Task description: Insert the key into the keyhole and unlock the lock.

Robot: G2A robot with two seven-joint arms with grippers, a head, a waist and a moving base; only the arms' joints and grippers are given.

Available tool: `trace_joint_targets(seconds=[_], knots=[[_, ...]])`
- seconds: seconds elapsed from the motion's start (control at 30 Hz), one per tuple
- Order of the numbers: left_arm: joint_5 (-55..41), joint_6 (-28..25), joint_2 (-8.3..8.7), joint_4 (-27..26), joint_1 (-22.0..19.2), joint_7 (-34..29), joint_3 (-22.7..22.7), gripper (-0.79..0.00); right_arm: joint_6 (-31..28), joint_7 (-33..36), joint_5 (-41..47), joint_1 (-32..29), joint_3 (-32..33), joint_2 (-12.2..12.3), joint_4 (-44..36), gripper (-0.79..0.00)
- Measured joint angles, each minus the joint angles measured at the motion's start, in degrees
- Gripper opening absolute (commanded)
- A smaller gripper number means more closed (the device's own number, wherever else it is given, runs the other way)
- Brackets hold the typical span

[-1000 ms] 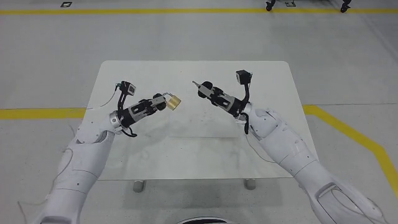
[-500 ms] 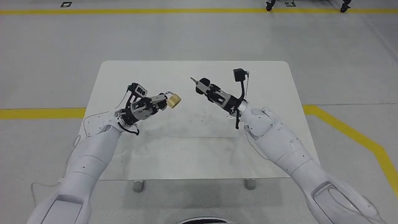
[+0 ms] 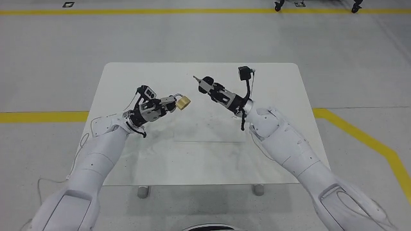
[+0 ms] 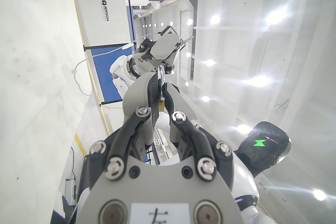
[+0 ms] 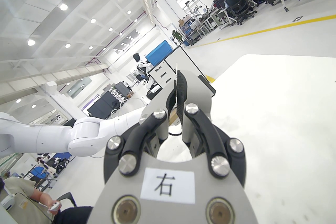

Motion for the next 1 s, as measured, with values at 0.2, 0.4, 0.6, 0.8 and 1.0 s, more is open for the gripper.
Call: trace_joint_targets(seconds=[0.2, 0.4, 0.6, 0.8, 1.0], knots=[[-0.7, 2.7, -0.10, -3.3, 1.9, 2.2, -0.1, -0.785, 0.0, 0.0, 0.0, 0.0, 0.0, 0.0, 0.0, -0.785], [-1.9, 7.5, -0.15, -3.4, 2.8, 3.4, -0.8, -0.785, -0.8, 3.2, 0.9, -1.3, 2.9, 1.1, -4.0, -0.785], [-5.2, 11.9, -0.79, -2.0, 2.4, 0.7, -1.0, -0.785, 2.0, 9.3, -3.0, -6.4, 9.0, 3.6, -11.9, -0.785], [-4.7, 13.3, -1.58, 0.6, 0.6, 0.0, 0.0, -0.785, 3.3, 14.5, -5.8, -10.5, 12.6, 5.2, -18.5, -0.785], [-4.3, 12.9, -1.85, 3.1, -0.8, 0.4, -0.5, -0.785, 6.7, 14.8, -12.5, -12.1, 14.3, 5.8, -22.3, -0.785]])
